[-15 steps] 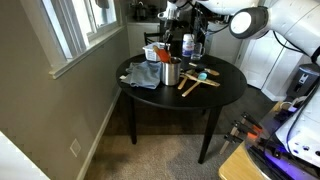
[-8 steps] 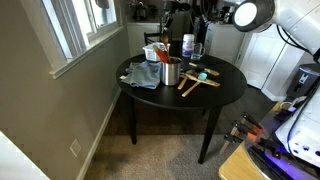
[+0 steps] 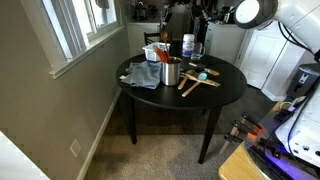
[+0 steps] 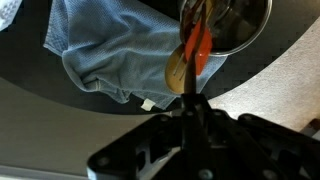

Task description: Remove a wooden ladle from the silver tin and put it on the table

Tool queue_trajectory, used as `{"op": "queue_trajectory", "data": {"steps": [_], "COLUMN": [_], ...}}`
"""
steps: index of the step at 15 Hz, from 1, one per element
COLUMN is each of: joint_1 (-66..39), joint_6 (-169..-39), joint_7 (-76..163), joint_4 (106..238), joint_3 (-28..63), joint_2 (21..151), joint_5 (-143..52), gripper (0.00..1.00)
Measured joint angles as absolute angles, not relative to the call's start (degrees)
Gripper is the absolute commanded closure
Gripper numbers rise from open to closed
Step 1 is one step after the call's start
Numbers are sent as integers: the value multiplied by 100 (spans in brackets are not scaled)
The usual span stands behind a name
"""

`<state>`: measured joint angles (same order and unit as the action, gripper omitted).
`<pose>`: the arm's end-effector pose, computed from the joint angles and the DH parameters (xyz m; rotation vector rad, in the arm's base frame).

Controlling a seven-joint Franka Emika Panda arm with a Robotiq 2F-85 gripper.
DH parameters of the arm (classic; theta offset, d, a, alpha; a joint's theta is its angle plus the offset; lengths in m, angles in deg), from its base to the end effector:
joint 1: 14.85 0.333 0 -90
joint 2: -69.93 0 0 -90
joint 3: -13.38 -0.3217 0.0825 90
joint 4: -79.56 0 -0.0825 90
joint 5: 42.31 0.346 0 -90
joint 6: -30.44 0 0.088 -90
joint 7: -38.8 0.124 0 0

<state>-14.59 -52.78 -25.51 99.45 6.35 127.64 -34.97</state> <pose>0.7333 0.0535 0.4798 -2.4509 -1.6932 -0.3056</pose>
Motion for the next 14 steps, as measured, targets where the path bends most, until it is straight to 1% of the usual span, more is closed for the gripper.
{"op": "queue_trajectory", "data": {"steps": [7, 14], "joint_1": [-1301, -999], "joint_6": [-5297, -5178], "joint_7": [-2547, -2219], "joint_4": [9937, 9938], "joint_3": [770, 1183], "joint_2": [12273, 11849], "joint_5": [-3728, -4360], "gripper": [92, 92]}}
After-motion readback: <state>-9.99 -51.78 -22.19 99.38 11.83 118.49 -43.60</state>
